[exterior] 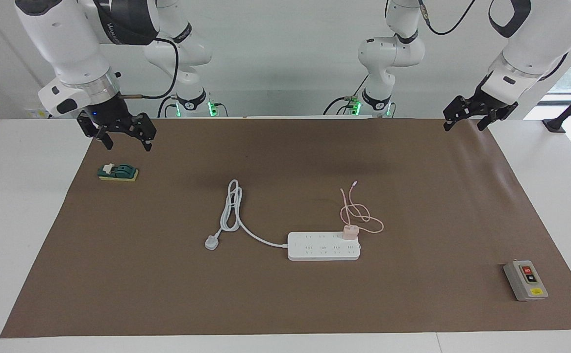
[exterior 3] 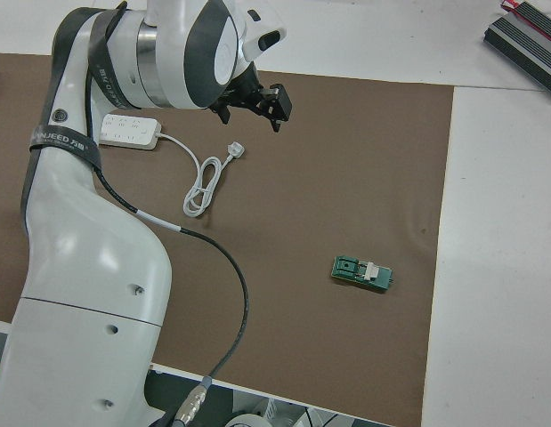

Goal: Unplug charger and place it aside

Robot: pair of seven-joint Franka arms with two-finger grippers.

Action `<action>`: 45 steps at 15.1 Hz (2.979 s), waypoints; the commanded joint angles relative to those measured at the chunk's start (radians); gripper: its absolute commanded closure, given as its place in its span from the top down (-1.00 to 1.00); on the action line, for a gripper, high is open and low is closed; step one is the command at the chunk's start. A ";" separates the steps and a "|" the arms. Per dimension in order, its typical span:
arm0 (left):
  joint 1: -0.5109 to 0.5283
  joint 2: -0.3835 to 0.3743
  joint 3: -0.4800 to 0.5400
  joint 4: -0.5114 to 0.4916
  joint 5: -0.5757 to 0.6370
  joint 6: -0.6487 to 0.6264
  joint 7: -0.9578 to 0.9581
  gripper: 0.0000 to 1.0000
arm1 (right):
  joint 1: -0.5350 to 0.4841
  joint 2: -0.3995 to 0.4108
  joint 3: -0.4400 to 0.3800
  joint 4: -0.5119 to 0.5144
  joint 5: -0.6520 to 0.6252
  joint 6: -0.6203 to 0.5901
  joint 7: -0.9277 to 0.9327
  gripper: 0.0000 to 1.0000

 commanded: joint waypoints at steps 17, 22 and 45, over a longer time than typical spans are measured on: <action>0.004 -0.026 0.001 -0.027 -0.007 0.000 0.004 1.00 | 0.045 -0.037 0.014 -0.065 0.002 0.014 -0.025 1.00; 0.004 -0.026 0.001 -0.027 -0.007 0.000 0.004 1.00 | 0.049 -0.025 0.019 -0.075 0.033 0.055 -0.014 1.00; 0.004 -0.026 0.001 -0.027 -0.007 0.000 0.004 1.00 | 0.212 0.309 0.016 0.007 0.592 0.315 1.098 1.00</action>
